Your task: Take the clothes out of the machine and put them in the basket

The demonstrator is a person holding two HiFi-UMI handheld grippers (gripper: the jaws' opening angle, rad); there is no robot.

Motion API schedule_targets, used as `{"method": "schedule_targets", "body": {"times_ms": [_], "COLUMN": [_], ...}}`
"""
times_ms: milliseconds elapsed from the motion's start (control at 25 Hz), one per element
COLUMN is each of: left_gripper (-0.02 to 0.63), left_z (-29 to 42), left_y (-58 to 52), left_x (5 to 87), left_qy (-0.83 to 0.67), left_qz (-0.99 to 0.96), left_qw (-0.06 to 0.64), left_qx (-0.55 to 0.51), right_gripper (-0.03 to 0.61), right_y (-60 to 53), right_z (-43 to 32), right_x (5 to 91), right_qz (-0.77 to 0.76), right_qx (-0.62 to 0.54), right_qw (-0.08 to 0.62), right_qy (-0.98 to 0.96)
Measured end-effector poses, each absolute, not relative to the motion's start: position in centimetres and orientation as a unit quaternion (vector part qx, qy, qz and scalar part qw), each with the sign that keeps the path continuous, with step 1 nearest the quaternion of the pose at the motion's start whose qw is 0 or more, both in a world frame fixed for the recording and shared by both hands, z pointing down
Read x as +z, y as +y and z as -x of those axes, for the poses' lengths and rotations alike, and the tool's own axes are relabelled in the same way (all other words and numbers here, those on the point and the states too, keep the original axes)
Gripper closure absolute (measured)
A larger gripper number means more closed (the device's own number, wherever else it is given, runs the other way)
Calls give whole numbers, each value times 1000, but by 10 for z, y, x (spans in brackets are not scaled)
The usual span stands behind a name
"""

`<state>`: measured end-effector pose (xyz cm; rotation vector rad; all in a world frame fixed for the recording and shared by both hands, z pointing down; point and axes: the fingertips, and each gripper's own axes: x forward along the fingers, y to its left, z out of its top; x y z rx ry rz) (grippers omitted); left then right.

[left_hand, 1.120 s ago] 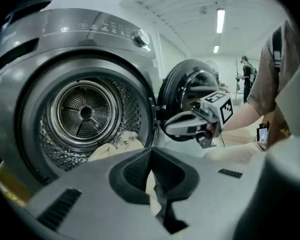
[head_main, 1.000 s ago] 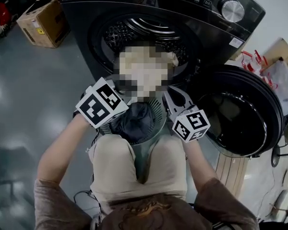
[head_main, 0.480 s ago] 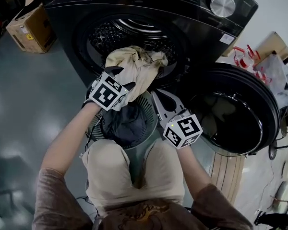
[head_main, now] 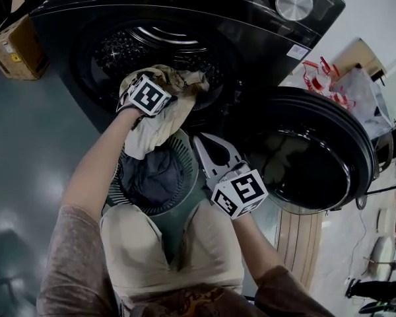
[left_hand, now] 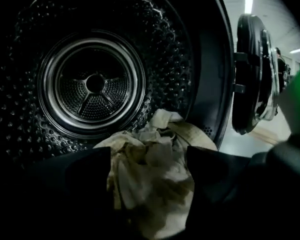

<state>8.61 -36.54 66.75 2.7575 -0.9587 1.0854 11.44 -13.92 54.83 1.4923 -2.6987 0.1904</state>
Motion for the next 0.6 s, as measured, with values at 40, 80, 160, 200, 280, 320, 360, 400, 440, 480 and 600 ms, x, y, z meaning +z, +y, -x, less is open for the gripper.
{"method": "schedule_targets", "body": {"times_ms": [40, 80, 160, 200, 280, 320, 360, 400, 440, 480, 600], "left_gripper": [146, 146, 141, 137, 137, 150, 171, 203, 246, 278, 344], "left_z": [-86, -86, -87, -87, -87, -88, -90, -92, -94, -96, -99], "left_y": [-371, -375, -377, -377, -375, -374, -371, -368, -365, -361, -355], "left_x": [675, 683, 692, 694, 694, 694, 694, 693, 693, 693, 691], "left_qy": [-307, -303, -289, -284, -276, -272, -268, -263, -258, -254, -253], "left_qz": [-881, -879, -882, -883, -883, -884, -885, -886, -888, -890, -893], "left_qw": [26, 44, 84, 101, 119, 123, 126, 127, 129, 130, 126], "left_qx": [358, 365, 363, 361, 360, 360, 360, 359, 357, 356, 351], "right_gripper": [581, 581, 581, 581, 581, 581, 581, 581, 581, 581, 580], "right_y": [-138, -137, -135, -134, -132, -132, -131, -130, -130, -129, -128], "right_z": [-114, -115, -116, -117, -119, -120, -120, -121, -120, -120, -121], "right_x": [549, 549, 552, 553, 554, 555, 555, 555, 555, 554, 554], "right_qz": [-483, -484, -486, -487, -489, -490, -491, -491, -491, -490, -492], "right_qx": [61, 61, 63, 64, 65, 65, 65, 64, 63, 62, 61], "right_qw": [27, 28, 32, 34, 36, 36, 37, 38, 39, 39, 39], "right_qy": [-873, -872, -871, -870, -869, -868, -868, -868, -868, -868, -867]}}
